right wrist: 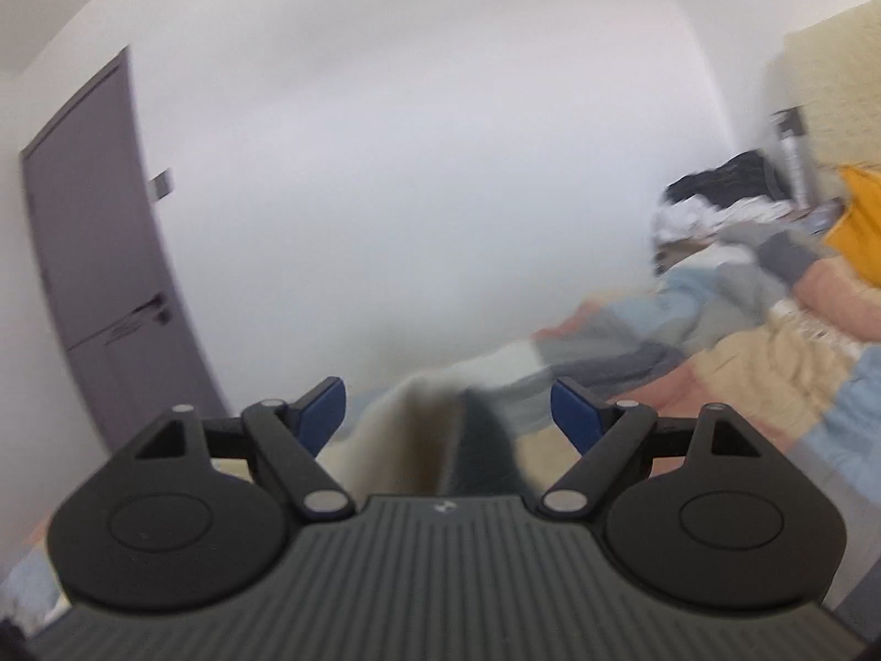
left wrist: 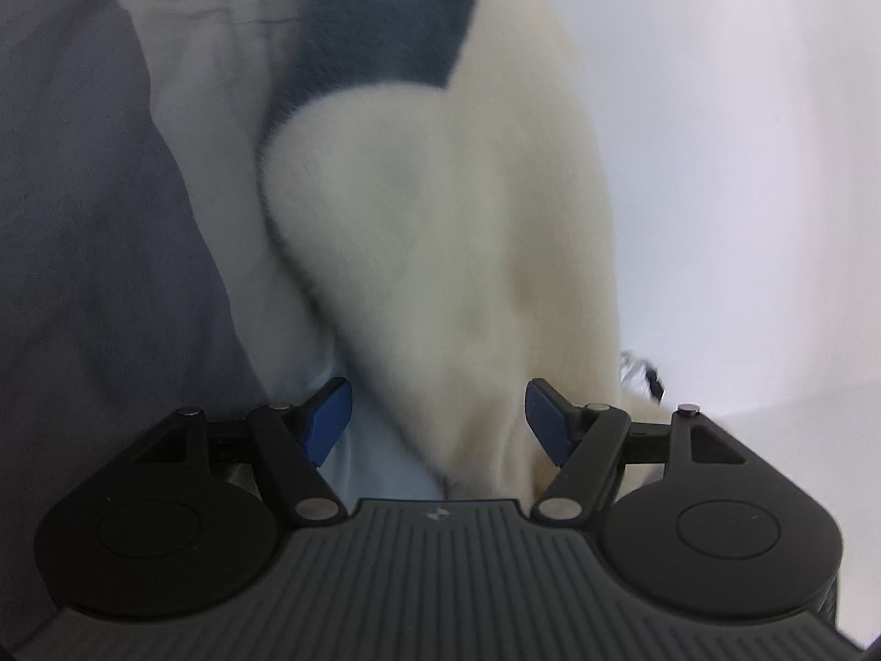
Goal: Fold large clothes
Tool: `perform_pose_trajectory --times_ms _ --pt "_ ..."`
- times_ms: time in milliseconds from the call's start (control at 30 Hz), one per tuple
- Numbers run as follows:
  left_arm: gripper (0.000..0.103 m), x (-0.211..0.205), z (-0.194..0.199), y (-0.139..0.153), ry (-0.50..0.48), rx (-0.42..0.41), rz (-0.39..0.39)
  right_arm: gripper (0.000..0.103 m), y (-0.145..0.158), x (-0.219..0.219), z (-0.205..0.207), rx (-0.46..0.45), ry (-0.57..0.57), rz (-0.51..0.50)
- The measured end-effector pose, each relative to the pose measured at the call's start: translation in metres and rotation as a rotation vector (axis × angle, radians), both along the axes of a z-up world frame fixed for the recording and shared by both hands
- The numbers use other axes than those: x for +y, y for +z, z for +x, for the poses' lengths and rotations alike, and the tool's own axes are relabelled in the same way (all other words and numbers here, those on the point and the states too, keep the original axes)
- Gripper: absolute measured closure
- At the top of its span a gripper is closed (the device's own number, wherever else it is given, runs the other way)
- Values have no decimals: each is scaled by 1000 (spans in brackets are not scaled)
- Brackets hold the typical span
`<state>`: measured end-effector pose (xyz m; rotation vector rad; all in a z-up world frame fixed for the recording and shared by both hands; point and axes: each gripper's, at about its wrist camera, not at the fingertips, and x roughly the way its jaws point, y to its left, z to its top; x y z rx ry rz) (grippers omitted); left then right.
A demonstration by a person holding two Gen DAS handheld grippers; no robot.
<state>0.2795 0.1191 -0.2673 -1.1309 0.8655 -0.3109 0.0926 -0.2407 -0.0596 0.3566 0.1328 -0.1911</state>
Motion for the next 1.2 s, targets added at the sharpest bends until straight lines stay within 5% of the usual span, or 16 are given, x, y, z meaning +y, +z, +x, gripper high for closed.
perform_pose_trajectory --times_ms 167,267,333,433,867,1200 --pt "30 3 10 3 30 -10 11 20 -29 38 8 137 157 -14" --pt "40 4 13 3 46 -7 28 21 -40 51 21 199 248 3" --pt "69 7 15 4 51 2 65 21 -45 57 29 228 244 -3" --pt "88 16 18 3 55 -12 70 21 -51 53 46 276 234 21" --pt "91 67 -19 60 209 -173 -44 21 -44 28 83 365 268 160" --pt "90 79 -43 44 246 -44 80 19 -77 21 98 453 359 330"
